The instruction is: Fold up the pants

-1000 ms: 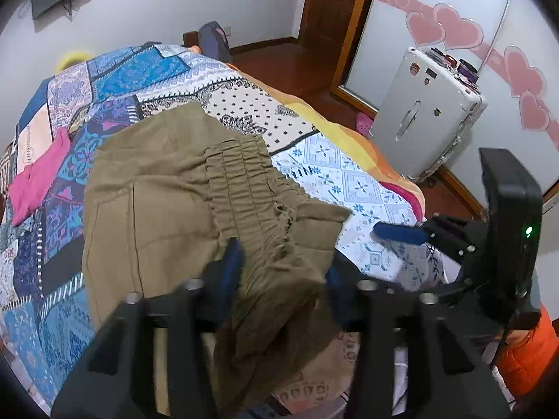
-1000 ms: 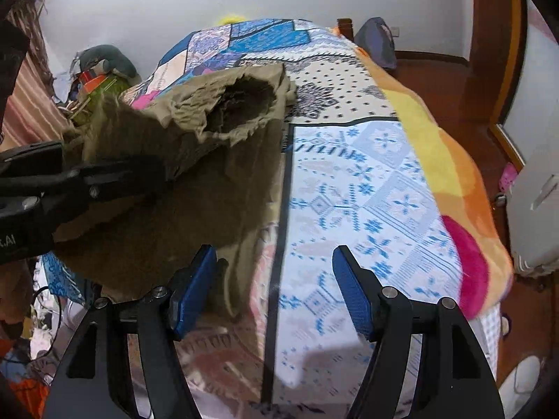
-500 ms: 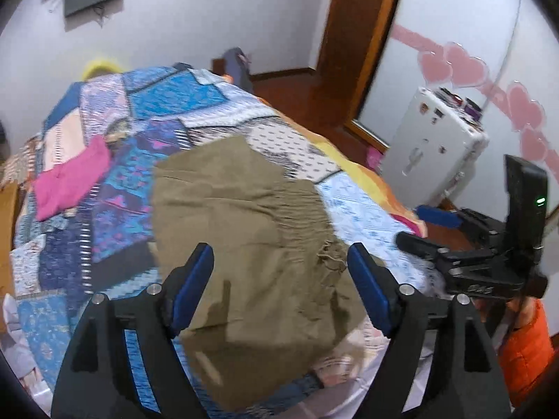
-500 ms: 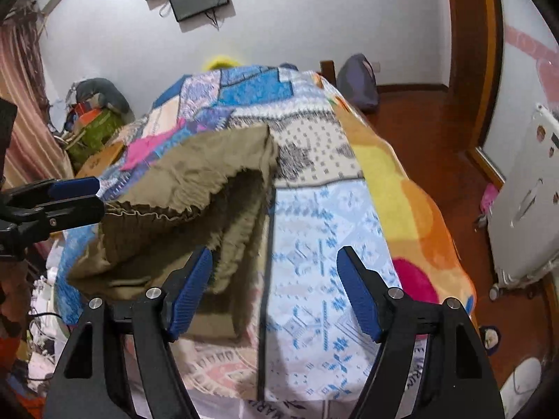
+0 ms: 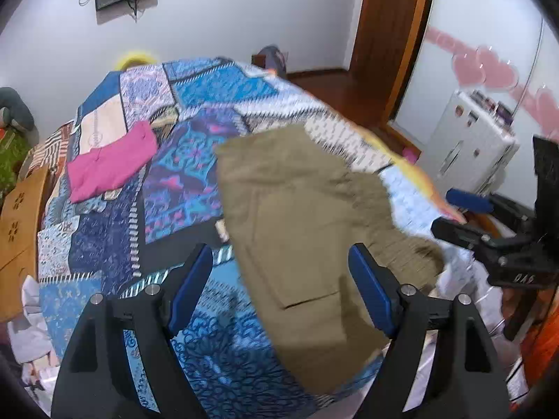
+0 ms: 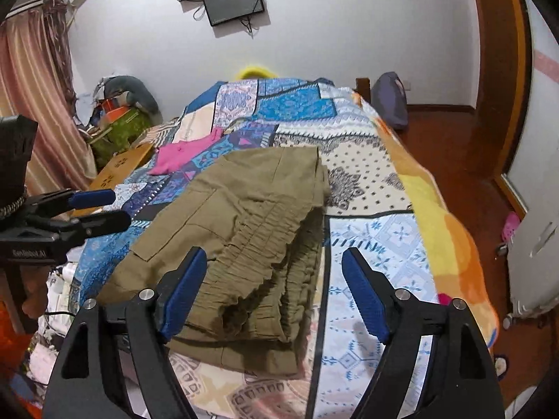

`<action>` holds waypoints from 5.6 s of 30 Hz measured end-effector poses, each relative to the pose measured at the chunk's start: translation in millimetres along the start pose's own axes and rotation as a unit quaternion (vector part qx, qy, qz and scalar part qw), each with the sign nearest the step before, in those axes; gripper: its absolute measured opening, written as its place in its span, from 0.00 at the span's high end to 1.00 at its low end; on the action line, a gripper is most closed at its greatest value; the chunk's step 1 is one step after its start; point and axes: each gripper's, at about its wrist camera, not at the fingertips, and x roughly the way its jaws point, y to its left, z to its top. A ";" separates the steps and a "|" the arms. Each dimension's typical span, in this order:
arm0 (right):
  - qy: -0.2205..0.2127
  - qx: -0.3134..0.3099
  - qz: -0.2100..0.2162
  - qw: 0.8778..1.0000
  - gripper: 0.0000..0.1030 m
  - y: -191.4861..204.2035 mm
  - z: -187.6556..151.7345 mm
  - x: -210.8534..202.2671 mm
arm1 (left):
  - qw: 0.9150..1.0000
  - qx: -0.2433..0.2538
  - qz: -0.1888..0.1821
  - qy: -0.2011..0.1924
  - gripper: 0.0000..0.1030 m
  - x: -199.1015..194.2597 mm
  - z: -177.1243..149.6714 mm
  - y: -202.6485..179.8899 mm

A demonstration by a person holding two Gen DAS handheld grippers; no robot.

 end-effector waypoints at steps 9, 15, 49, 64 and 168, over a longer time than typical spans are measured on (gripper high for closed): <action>0.061 0.009 0.008 0.998 0.25 -2.8 -33.1 33.8 | 0.998 0.004 -0.018 0.059 0.21 41.7 -42.5 -6.4; 0.065 0.025 0.020 0.997 0.23 -6.9 -39.1 26.2 | 0.999 -0.005 -0.014 0.044 0.21 29.4 -38.7 -1.5; 0.064 0.015 0.057 0.996 0.20 -19.5 -30.0 47.3 | 0.993 -0.070 -0.025 0.094 0.93 188.6 109.6 93.0; 0.021 0.003 -0.001 1.000 0.21 -17.5 4.1 18.3 | 0.993 -0.075 0.065 0.068 0.98 103.3 45.6 138.8; 0.086 -0.022 -0.030 0.996 0.22 -26.2 3.2 61.6 | 0.986 -0.132 0.057 0.078 0.23 57.1 -33.2 146.0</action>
